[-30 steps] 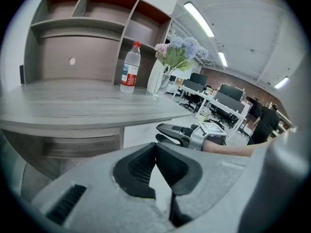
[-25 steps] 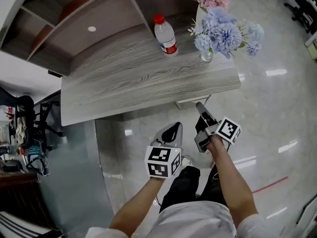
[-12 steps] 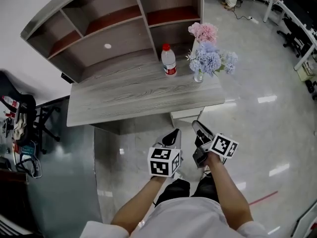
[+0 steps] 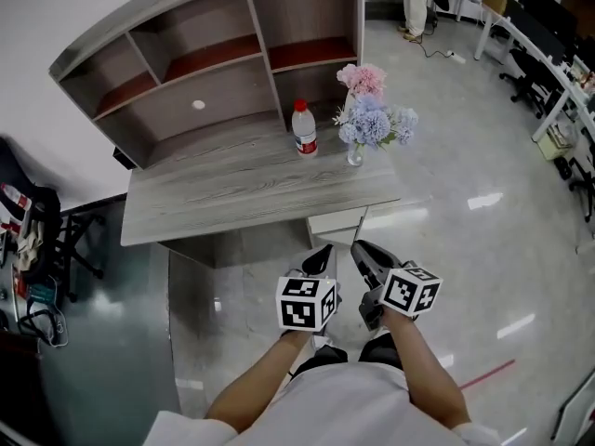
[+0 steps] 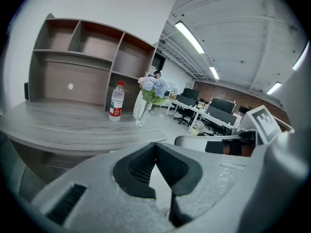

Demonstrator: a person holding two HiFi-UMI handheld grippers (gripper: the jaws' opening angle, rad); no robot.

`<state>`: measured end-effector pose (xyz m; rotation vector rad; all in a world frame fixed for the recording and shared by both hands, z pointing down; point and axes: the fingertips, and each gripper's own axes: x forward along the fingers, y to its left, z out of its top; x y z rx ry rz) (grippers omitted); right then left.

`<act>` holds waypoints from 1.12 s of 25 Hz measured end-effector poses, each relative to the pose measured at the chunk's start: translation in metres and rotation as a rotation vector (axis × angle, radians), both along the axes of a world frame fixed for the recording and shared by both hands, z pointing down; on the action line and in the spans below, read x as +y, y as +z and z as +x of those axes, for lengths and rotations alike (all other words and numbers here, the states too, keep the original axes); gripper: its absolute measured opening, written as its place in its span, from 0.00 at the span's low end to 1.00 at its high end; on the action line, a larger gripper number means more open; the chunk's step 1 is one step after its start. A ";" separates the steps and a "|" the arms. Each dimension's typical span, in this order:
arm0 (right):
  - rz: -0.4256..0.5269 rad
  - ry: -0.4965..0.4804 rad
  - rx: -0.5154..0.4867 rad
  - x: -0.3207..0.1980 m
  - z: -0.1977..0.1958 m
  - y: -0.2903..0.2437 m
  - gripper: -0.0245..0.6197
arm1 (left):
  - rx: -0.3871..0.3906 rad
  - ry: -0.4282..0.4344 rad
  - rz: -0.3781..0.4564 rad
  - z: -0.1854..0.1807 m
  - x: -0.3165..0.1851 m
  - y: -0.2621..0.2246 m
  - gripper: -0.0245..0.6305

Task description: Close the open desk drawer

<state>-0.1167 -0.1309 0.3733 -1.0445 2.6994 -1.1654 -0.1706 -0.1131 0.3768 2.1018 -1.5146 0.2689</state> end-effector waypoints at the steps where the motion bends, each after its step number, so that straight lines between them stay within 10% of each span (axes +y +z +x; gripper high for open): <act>1: 0.023 -0.003 0.028 0.004 0.001 -0.003 0.09 | 0.002 0.003 0.001 0.001 0.002 -0.001 0.04; 14: 0.187 -0.071 0.234 0.032 -0.006 -0.020 0.04 | -0.038 0.020 0.024 0.005 0.015 -0.016 0.04; 28: 0.196 -0.091 0.238 0.039 -0.007 -0.018 0.04 | -0.035 0.026 0.009 0.011 0.029 -0.010 0.04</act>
